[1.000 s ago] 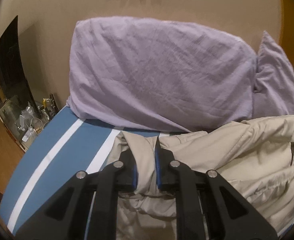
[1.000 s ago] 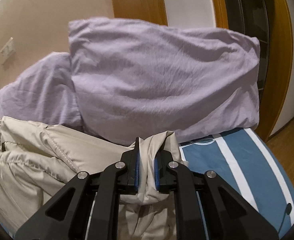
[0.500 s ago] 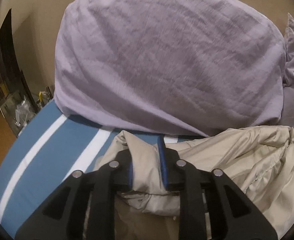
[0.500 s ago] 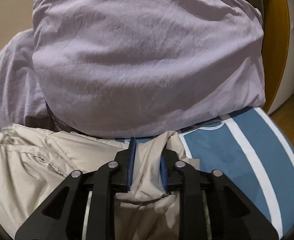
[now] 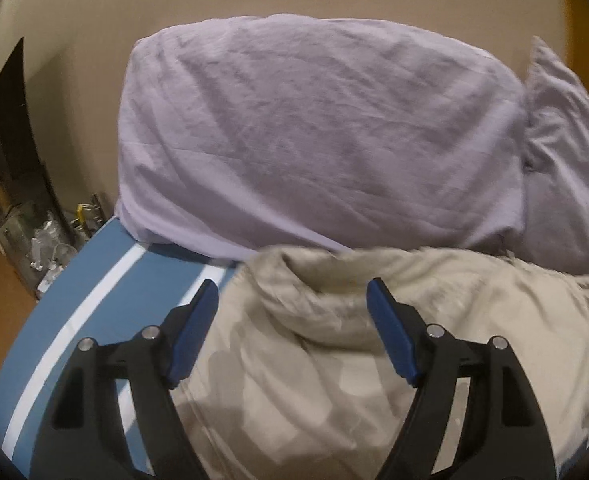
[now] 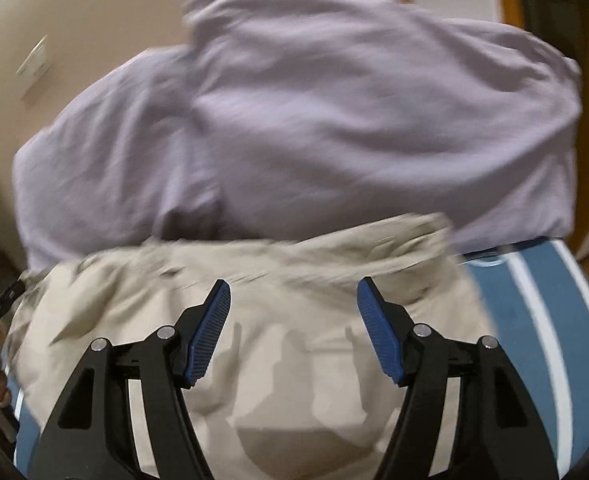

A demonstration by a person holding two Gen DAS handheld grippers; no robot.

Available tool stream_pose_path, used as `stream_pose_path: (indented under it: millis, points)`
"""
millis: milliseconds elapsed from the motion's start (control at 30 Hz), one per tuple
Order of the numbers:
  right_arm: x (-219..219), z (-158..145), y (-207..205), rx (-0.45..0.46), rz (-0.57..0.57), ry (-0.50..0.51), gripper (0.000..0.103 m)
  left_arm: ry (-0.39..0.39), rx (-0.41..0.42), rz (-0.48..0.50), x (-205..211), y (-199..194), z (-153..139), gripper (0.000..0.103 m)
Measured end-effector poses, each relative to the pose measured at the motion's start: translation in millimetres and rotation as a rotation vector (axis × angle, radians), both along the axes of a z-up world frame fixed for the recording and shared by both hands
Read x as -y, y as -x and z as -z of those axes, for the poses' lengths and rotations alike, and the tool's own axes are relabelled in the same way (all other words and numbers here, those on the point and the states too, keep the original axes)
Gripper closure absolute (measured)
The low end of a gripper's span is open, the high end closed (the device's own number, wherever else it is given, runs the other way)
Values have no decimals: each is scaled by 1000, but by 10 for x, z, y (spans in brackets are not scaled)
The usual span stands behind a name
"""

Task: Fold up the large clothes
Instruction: 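Lower the hem onto the collar and open both tools, smoothing the fold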

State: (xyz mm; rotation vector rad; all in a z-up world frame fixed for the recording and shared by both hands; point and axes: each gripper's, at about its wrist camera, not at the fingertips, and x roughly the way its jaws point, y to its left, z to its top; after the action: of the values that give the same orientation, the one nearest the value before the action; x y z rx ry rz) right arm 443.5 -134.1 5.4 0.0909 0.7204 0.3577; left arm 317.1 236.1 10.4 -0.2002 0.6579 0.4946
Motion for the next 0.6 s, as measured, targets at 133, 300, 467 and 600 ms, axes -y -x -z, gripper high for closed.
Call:
stream_pose_path:
  millis: [133, 300, 467, 600]
  points:
    - [-436, 61, 129, -28, -107, 57, 36, 21, -8, 67, 226, 69, -5, 24]
    - [-791, 332, 82, -89, -132, 198, 46, 25, -21, 131, 462, 101, 36, 24]
    - [-942, 637, -2, -120, -125, 267, 75, 34, -38, 159, 519, 53, 126, 24]
    - [-1052, 671, 22, -73, -134, 332, 98, 25, -38, 171, 548, 36, 160, 24]
